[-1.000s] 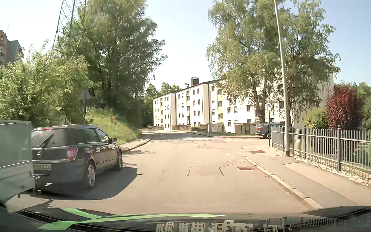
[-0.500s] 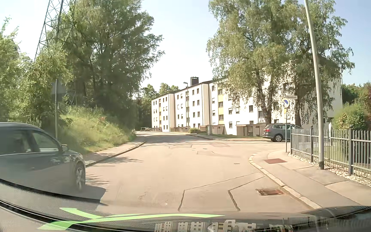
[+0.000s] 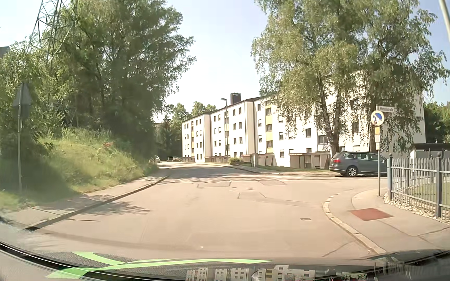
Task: Follow the waypoints while adhering to traffic rules and regulations
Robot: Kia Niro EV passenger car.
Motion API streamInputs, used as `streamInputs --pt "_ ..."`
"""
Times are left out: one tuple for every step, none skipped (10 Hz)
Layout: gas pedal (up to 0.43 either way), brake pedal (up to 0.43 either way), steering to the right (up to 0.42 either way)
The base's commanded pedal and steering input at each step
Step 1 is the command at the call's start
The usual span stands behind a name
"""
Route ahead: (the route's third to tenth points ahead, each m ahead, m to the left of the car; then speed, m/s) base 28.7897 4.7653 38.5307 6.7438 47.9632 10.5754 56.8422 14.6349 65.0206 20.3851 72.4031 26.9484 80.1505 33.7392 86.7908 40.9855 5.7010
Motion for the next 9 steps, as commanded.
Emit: streamInputs --pt "0.0 0.055 -0.004" --pt "0.0 0.055 -0.004" --pt "0.0 0.055 -0.005" --pt "0.0 0.061 -0.006" --pt "0.0 0.073 -0.006" --pt "0.0 0.067 -0.006" --pt "0.0 0.067 -0.007" --pt "0.0 0.067 -0.007" --pt "0.0 0.067 -0.008"
